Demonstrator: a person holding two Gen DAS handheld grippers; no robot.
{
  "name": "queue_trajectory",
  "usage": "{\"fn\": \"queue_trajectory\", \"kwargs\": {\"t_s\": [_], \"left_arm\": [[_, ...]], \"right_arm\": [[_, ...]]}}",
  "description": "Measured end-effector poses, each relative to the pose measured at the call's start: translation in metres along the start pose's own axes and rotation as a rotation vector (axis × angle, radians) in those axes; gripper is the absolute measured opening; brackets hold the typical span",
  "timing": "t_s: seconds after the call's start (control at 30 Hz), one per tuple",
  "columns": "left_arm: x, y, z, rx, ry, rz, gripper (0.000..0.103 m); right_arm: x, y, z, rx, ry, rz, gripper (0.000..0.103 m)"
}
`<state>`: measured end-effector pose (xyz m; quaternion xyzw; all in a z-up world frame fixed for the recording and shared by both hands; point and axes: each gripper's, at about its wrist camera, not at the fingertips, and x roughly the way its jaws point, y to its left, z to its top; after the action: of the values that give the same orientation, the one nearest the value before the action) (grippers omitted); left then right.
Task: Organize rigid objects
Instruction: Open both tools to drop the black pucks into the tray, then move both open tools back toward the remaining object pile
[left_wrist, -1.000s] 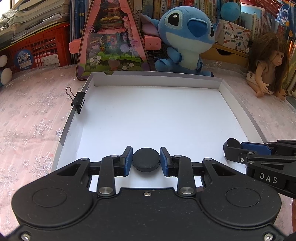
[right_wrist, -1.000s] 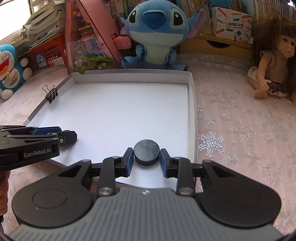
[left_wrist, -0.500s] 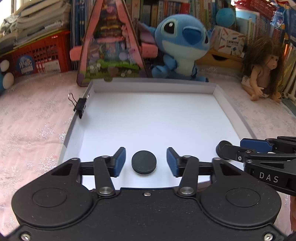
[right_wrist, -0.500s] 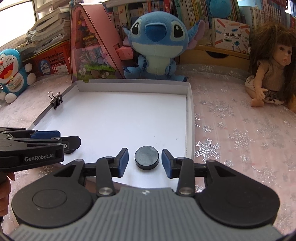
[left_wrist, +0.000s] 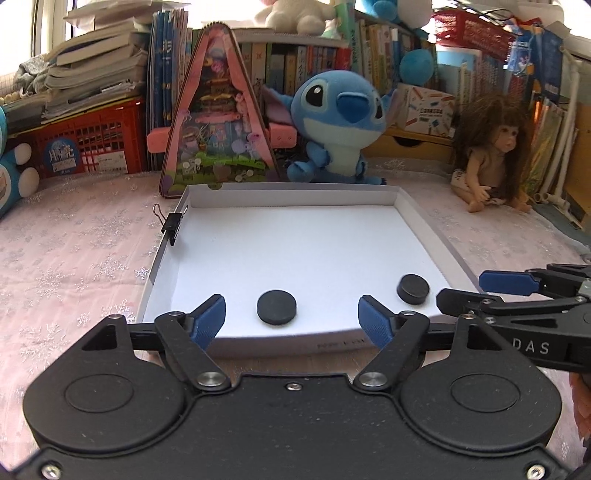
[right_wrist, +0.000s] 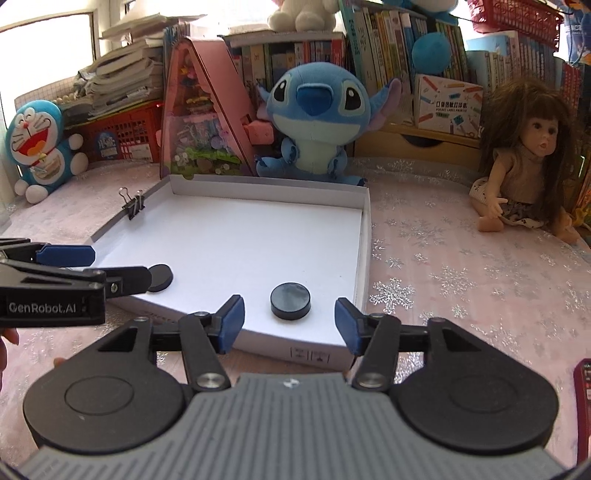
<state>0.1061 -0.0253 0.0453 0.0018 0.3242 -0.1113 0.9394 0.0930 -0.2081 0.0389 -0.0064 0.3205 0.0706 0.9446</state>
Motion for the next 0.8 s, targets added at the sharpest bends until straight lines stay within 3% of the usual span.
{"fn": "queue_trajectory", "kwargs": {"t_s": [0.8], "left_arm": [[-0.068,-0.011,-0.062,0.088,-0.113,0.002,0.085]], "right_arm": [[-0.041,0.016,-0.05,0.003,-0.071,0.046,0.089]]}}
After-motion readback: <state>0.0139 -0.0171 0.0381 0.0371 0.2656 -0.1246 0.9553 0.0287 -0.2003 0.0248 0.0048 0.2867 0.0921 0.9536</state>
